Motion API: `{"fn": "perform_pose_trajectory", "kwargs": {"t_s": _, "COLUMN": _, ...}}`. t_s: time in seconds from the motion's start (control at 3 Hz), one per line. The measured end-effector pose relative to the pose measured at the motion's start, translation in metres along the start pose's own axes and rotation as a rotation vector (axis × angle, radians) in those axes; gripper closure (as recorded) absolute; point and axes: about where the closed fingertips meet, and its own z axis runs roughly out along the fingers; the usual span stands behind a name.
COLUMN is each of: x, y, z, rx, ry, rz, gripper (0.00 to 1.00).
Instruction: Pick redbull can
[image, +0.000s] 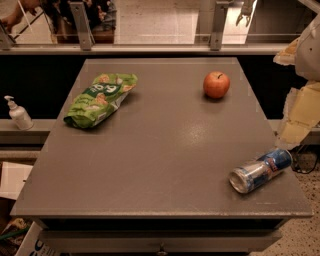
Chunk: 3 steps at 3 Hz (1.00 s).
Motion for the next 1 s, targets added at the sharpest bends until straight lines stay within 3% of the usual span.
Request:
{"fn": "perform_pose_trajectory", "kwargs": {"t_s": 0.33, "x": 0.000, "y": 0.000, "z": 0.000, "rx": 0.000, "ry": 0.000, "rz": 0.000, "gripper": 0.00}}
{"fn": "perform_pose_trajectory", "kwargs": {"t_s": 1.0, "x": 0.018, "y": 0.001, "z": -0.007, "rx": -0.003, "ry": -0.062, "rz": -0.010, "gripper": 0.00}}
